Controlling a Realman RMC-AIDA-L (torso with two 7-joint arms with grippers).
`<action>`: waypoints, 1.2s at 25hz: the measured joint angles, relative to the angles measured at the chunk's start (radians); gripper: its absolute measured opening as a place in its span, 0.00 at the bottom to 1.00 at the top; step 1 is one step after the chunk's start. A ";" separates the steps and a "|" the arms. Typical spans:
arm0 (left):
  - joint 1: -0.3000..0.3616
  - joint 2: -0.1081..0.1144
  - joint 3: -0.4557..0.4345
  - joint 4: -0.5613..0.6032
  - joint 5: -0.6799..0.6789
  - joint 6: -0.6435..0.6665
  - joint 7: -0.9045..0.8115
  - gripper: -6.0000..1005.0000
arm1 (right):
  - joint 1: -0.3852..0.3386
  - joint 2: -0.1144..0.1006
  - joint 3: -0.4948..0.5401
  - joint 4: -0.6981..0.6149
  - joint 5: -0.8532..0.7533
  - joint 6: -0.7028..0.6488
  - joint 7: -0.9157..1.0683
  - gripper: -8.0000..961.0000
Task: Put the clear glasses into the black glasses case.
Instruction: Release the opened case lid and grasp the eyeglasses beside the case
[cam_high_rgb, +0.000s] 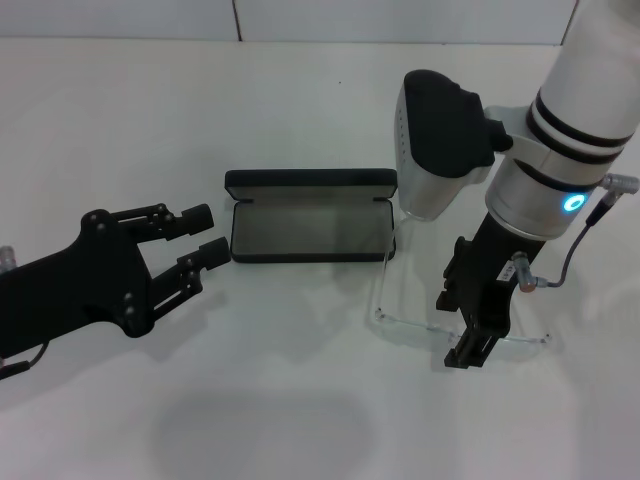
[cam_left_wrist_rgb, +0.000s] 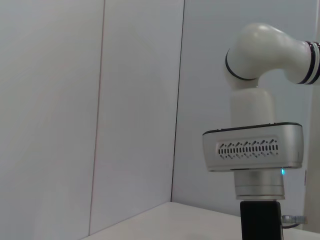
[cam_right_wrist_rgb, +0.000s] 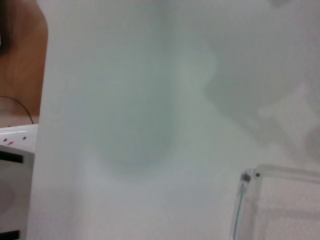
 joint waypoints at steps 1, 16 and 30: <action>0.000 0.000 0.000 -0.002 0.000 0.000 0.003 0.35 | 0.000 0.000 -0.007 0.000 0.001 0.003 0.000 0.70; 0.009 0.000 0.000 -0.010 0.000 0.000 0.023 0.35 | -0.013 0.000 -0.054 0.001 0.031 0.040 0.000 0.47; 0.009 -0.001 0.000 -0.011 0.000 0.002 0.023 0.35 | -0.017 0.000 -0.071 0.000 0.030 0.038 0.024 0.25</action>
